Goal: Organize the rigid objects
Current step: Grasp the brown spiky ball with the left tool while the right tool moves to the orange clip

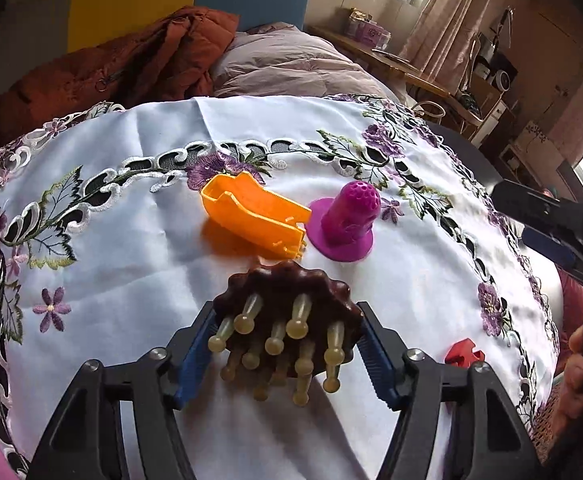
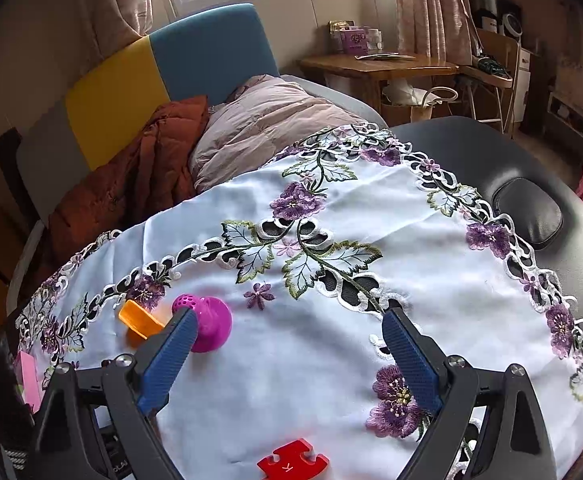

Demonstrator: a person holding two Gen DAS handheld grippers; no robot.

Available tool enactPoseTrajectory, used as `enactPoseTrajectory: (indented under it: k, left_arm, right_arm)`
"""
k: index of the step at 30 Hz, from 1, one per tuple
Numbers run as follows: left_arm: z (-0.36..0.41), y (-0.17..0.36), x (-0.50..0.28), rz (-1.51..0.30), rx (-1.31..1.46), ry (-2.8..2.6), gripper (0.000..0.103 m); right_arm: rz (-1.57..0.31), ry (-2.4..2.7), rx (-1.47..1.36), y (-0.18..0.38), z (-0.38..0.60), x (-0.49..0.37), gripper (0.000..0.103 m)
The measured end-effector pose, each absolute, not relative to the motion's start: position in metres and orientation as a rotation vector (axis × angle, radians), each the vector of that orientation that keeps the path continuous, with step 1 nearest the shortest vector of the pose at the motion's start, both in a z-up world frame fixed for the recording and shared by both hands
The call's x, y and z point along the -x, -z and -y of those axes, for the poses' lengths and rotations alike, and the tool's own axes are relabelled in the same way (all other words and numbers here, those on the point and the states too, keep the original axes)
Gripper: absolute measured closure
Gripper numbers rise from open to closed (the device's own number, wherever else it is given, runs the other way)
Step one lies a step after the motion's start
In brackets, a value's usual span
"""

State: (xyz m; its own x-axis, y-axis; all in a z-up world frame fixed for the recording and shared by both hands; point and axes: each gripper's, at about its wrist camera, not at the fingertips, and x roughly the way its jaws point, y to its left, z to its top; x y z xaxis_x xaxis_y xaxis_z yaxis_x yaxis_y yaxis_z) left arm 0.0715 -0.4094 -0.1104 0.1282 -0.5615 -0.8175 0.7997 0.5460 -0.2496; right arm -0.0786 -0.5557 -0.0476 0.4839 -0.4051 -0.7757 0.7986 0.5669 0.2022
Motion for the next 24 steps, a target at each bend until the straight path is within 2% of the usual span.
enactPoseTrajectory:
  k: [14,24]
  left_arm:
    - [0.307,0.101,0.008,-1.000,-0.323,0.930,0.035]
    - [0.282,0.101,0.023,-0.971,-0.307,0.971,0.035]
  right_arm:
    - [-0.819,0.572,-0.531,0.056,0.524,0.053,0.009]
    - [-0.925,0.273,-0.288,0.047,0.472,-0.042,0.013]
